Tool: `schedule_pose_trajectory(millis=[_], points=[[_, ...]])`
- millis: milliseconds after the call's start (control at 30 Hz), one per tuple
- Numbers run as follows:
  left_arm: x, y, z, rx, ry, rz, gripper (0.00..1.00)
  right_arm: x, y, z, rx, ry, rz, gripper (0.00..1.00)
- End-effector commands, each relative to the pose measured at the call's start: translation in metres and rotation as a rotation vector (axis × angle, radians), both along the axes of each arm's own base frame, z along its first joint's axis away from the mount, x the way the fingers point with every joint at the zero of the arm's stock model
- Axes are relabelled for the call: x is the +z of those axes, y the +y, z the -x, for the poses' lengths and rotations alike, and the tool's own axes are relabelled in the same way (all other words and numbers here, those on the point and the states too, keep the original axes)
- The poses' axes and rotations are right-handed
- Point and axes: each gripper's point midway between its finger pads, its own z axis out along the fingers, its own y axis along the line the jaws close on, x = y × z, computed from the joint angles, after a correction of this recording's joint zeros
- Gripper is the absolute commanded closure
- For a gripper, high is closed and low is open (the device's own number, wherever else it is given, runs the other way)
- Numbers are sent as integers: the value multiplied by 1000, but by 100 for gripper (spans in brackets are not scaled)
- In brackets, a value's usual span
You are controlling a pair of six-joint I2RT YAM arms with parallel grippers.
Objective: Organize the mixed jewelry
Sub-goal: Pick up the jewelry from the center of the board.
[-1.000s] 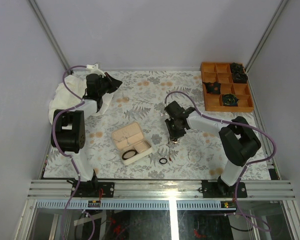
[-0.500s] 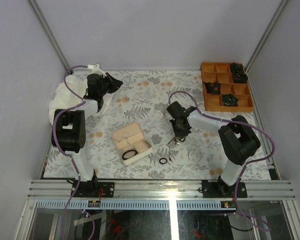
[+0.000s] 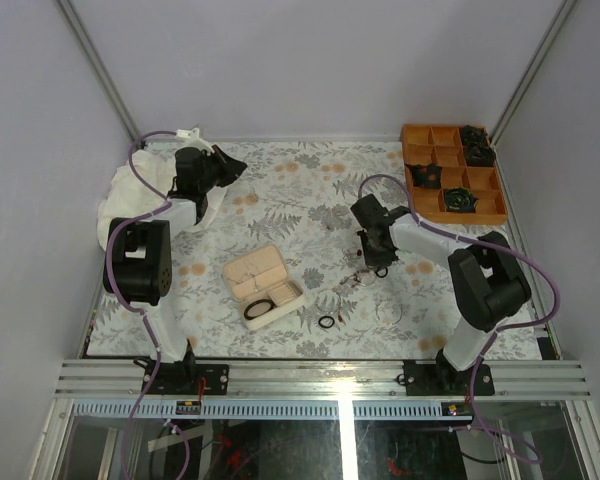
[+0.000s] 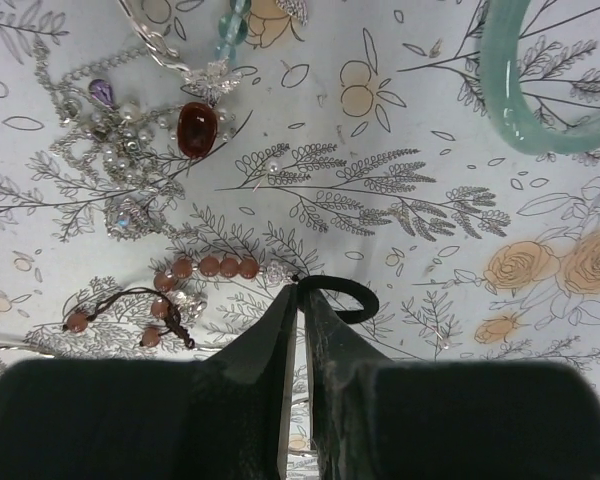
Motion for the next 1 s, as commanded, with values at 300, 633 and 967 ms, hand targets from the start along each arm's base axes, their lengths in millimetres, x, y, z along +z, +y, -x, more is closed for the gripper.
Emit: schedule_pose_trajectory(millis=[300, 633, 967], points=[[17, -5, -9, -18, -64, -10, 100, 37, 2, -14, 16, -110, -77, 88], [16, -9, -9, -29, -64, -17, 100, 52, 16, -18, 49, -158, -161, 88], [15, -19, 3, -56, -63, -35, 100, 64, 21, -20, 61, -190, -199, 88]])
